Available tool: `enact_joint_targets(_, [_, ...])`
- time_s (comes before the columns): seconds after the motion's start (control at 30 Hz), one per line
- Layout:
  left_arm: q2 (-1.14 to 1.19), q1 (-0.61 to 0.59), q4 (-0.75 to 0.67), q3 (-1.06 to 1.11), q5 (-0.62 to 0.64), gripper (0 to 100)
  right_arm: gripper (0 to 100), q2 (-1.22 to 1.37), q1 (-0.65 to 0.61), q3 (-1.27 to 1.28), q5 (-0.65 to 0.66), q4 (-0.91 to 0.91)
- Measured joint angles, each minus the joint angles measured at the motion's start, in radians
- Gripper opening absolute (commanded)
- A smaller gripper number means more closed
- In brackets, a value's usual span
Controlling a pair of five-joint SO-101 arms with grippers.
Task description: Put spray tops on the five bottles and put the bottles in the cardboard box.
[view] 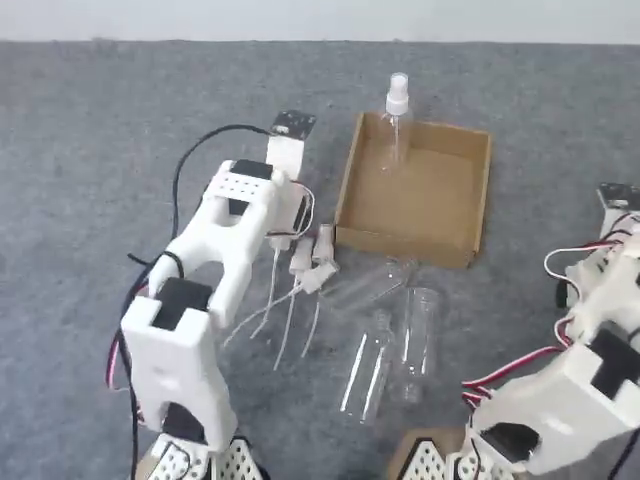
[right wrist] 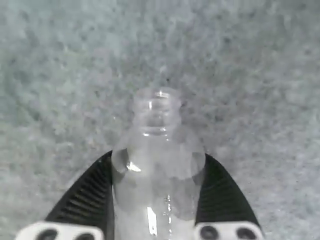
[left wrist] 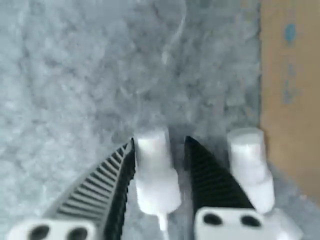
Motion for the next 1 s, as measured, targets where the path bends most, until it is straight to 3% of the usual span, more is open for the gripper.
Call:
enact_joint_targets(0.4, [-0.049, -0.006, 0.098, -0.005, -0.006, 1, 6.1, 0.000, -0.002, 0.000, 0.000, 0.000])
enact_joint_targets(0.7, [-0.540, -0.025, 0.112, 0.290, -0.006, 1, 23.5, 0.000, -0.055, 0.000, -0.003, 0.000])
enact_joint_targets(1.0, [-0.945, -0.025, 0.038, 0.618, -0.011, 1, 24.7, 0.000, -0.167, -0.048, -0.003, 0.083])
